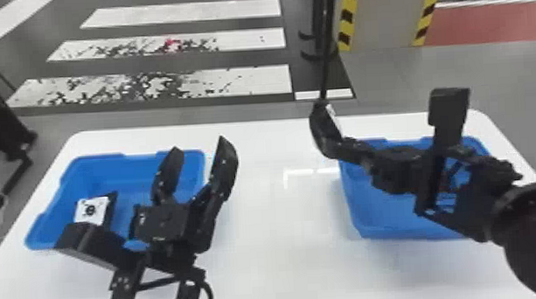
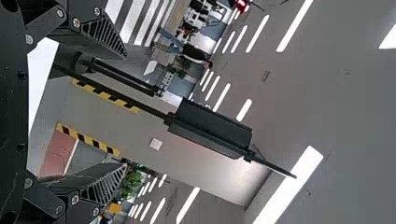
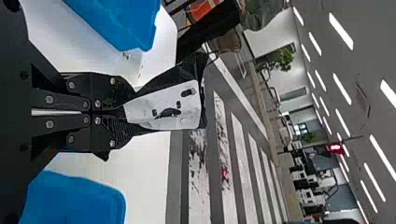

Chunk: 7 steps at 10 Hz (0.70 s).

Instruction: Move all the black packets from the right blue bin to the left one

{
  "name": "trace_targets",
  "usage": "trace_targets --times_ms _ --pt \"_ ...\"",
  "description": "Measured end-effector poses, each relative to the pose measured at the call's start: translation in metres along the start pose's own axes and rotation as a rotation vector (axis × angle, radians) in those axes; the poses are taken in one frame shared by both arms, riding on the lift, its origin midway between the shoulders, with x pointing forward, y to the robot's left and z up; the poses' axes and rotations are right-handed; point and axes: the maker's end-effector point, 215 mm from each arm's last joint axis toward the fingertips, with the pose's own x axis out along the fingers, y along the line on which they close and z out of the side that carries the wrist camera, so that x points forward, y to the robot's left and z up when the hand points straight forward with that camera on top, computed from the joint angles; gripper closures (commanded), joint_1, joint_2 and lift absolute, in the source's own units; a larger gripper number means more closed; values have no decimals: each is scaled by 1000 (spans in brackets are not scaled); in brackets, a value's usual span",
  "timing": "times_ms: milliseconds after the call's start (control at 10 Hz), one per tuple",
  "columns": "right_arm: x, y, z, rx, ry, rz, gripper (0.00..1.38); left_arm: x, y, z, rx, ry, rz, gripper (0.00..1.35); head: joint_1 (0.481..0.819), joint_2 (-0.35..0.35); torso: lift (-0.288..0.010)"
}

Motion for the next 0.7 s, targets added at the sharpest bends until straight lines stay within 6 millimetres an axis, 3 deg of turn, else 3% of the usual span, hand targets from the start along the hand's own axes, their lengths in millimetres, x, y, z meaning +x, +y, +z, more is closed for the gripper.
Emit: trace_targets --times_ms 700 --pt "32 94 -16 -25 64 191 1151 2 -17 -25 47 76 -45 248 695 146 -168"
